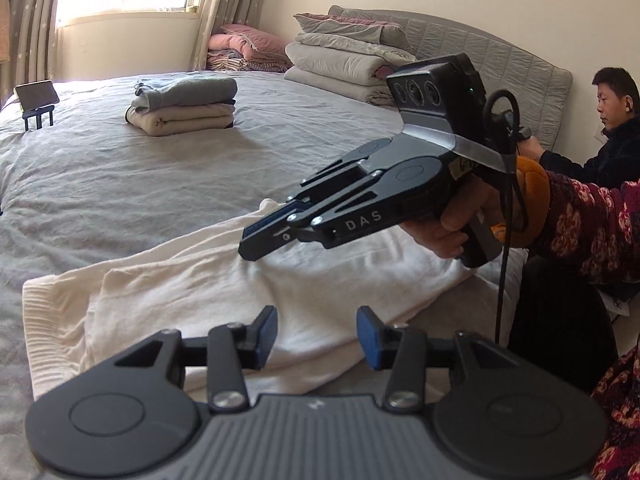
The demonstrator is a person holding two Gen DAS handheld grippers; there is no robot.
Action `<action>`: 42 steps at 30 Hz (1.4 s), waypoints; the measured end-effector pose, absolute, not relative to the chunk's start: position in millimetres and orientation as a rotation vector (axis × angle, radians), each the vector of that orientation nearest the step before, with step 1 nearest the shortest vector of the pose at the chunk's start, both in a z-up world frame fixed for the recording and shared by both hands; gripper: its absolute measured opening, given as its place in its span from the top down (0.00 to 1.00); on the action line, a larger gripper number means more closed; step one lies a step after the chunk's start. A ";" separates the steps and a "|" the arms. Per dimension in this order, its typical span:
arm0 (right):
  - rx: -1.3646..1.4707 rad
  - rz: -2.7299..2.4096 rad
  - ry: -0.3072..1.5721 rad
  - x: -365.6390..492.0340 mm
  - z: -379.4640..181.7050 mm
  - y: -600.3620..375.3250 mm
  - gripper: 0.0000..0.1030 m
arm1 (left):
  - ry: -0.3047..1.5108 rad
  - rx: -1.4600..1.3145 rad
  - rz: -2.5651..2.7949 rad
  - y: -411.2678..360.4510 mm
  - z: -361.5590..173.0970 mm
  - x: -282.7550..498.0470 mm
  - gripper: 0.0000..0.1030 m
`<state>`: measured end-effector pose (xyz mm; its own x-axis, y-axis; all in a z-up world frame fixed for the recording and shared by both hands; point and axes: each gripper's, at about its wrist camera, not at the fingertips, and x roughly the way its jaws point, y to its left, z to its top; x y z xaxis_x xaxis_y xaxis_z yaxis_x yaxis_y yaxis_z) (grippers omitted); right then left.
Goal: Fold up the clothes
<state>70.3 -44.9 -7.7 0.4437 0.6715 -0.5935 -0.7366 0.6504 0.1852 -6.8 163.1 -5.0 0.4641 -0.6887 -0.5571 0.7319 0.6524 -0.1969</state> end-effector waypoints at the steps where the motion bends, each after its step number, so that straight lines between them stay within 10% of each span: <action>1: -0.111 0.896 0.686 69.1 -7.3 -38.0 0.78 | 0.643 0.070 -0.854 166.3 -5.4 -4.3 0.57; 42: -0.078 0.831 0.686 52.7 -0.1 -41.8 0.80 | 0.612 0.021 -0.800 166.9 -2.3 -14.7 0.55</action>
<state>52.7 -41.8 -0.1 0.4736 0.6546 -0.5892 -0.7029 0.6840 0.1949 -14.7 166.9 -2.3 0.5340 -0.6656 -0.5214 0.6771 0.7060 -0.2076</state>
